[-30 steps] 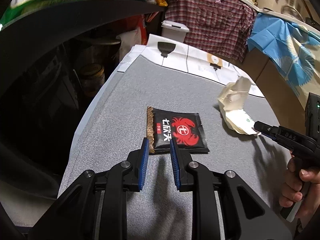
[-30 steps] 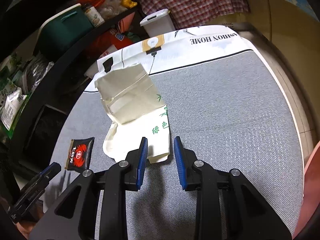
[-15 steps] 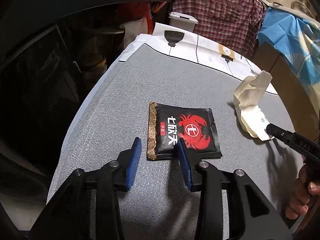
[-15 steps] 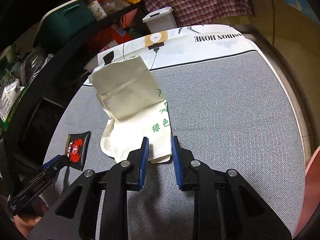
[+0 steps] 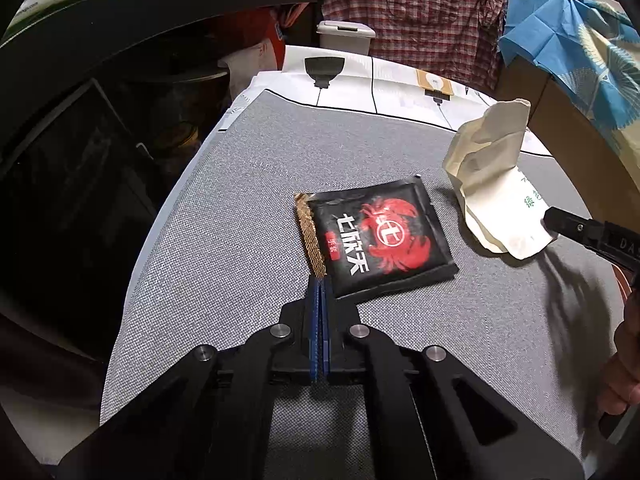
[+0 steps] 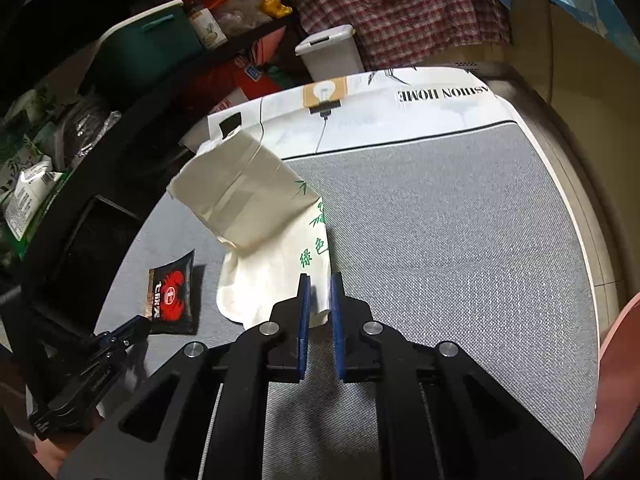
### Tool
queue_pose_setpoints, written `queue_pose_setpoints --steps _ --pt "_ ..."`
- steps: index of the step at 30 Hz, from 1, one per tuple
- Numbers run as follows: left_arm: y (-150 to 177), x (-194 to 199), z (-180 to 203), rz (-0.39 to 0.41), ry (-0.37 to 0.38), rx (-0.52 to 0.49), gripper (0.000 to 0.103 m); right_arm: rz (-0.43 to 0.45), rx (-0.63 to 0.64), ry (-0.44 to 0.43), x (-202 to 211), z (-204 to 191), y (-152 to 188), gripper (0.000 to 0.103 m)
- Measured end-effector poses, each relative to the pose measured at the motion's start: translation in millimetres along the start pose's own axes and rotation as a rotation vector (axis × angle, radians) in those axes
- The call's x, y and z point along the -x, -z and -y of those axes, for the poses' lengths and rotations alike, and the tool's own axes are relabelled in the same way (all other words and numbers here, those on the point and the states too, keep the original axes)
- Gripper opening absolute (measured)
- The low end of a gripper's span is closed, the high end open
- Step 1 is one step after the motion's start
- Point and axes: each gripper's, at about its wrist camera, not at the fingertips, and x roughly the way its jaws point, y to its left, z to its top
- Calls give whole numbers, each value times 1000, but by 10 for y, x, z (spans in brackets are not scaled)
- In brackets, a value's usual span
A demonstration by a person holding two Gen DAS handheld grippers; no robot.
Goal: Collect trash
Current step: 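Grasp the black-and-red sachet with the left tool while the right tool grasps the cream tissue pack, then lift the sachet and tissue pack with both tools and carry them over the bin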
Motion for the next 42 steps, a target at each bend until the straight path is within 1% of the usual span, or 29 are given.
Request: queue_pose_setpoints --steps 2,8,11,20,29,37,42 --pt "-1 17 15 9 5 -1 0 12 0 -1 43 -4 -12 9" --pt "-54 207 27 81 30 5 0 47 -11 -8 175 4 -53 7" --pt "-90 269 34 101 36 7 0 66 -10 -12 252 -2 -83 6" --pt "-177 512 113 167 47 -14 0 119 34 -7 525 -88 -125 5" --pt "-179 792 254 209 69 -46 0 172 87 32 889 -161 -110 5" --pt "-155 1074 392 241 94 -66 0 231 139 83 1332 -242 -35 5" --pt "-117 1251 472 258 116 -74 0 259 146 110 1605 -242 7 5"
